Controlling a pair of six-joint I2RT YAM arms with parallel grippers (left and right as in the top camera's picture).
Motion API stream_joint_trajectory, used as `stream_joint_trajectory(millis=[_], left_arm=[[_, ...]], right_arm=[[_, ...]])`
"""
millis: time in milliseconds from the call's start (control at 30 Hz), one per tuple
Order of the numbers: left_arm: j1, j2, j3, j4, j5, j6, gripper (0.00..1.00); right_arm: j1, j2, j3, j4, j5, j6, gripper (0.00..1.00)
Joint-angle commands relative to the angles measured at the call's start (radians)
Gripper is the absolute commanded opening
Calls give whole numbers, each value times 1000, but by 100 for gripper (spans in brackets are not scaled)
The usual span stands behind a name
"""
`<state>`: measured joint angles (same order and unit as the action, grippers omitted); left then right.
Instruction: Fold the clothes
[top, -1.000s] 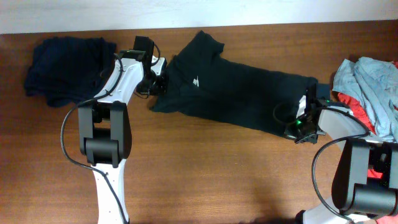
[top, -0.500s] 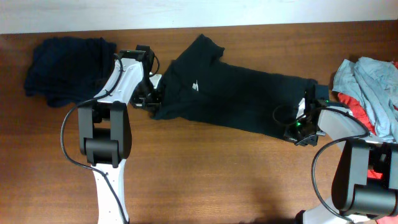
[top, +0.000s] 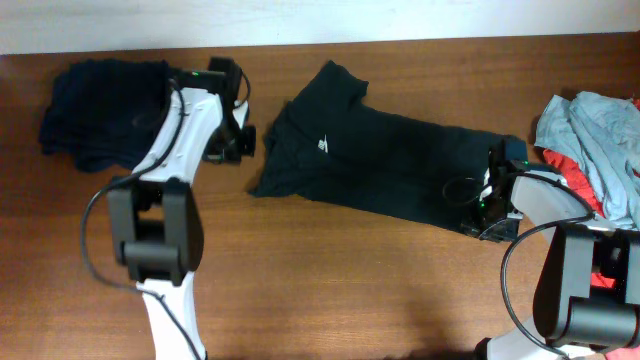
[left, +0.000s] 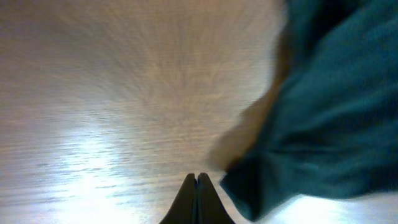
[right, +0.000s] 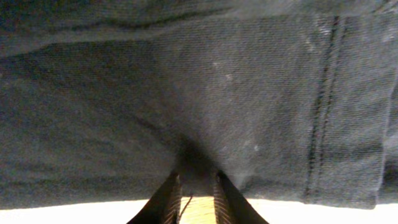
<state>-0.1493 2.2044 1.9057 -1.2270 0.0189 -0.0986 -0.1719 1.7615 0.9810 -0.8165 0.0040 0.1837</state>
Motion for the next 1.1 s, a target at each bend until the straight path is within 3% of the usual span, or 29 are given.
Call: stream_joint_trajectory(millis=[0, 167, 333, 367, 500, 800, 1067], left_arm=[[-1, -92, 4, 20, 69, -20, 1], [-13, -75, -8, 66, 258, 71, 1], [-52, -45, -9, 149, 256, 114, 1], [-61, -38, -9, 166, 255, 118, 1], [-92, 7, -9, 183, 255, 169, 1], [-154, 73, -9, 167, 250, 183, 0], [-220, 76, -9, 163, 136, 183, 0]], right_arm=[[-7, 14, 31, 10, 85, 8, 25], [-7, 14, 134, 3, 10, 8, 31], [-6, 14, 175, -10, -132, 7, 32], [-6, 14, 175, -10, -161, 8, 31], [-5, 14, 175, -24, -204, 7, 4], [-4, 14, 163, -42, -206, 3, 4], [-4, 14, 143, -13, -206, 3, 4]])
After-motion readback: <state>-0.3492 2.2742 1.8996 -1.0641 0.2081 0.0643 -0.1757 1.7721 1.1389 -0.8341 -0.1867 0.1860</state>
